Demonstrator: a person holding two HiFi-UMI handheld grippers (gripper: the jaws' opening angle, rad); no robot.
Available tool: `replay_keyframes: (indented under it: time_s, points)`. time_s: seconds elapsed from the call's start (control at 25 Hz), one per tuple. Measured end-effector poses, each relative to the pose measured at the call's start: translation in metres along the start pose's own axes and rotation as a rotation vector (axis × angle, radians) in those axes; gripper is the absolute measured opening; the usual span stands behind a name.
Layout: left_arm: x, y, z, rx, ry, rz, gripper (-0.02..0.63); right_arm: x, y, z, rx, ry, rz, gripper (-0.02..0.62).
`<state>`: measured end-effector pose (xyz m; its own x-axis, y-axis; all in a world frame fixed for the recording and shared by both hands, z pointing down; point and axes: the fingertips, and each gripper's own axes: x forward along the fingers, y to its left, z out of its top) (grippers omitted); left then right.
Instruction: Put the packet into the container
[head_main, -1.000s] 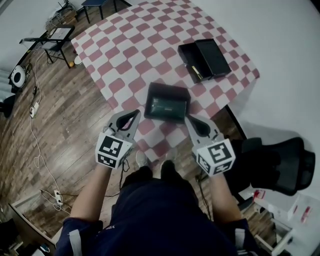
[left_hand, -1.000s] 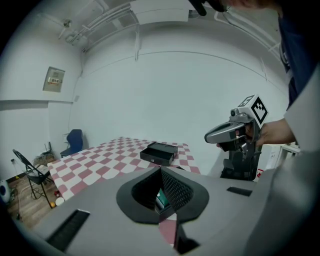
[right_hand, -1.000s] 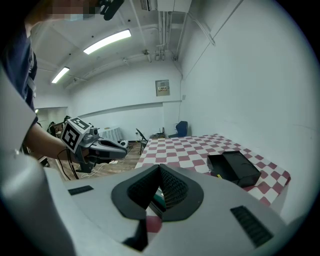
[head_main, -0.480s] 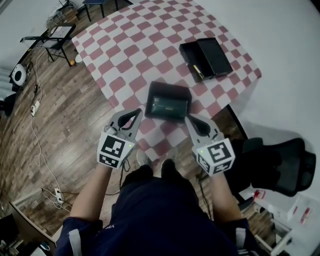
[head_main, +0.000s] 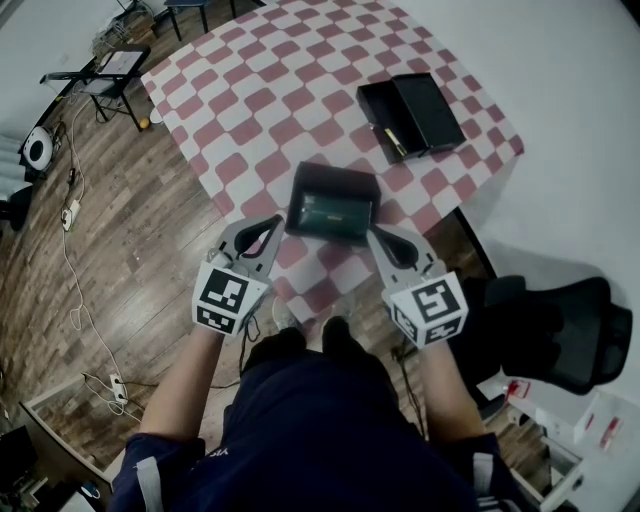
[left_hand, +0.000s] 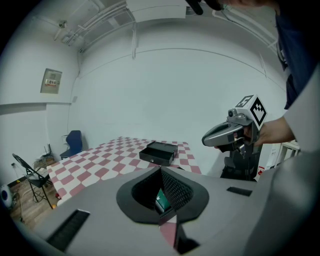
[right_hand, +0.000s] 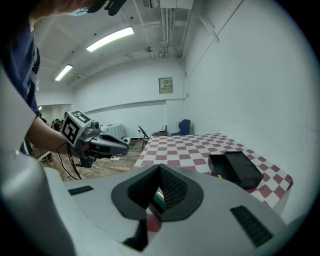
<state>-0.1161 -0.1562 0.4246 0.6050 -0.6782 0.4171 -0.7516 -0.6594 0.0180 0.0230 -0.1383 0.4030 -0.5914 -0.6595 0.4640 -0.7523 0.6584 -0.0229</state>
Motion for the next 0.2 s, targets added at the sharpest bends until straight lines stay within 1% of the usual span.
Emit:
replay_keyframes:
  time_s: [0.2]
  points:
    - [0.0072,-0.0045,0.0039,0.000,-0.005,-0.004,0.025,-0.0023,-0.0064,-0.0040,0.004,0.005,-0.003,0.017]
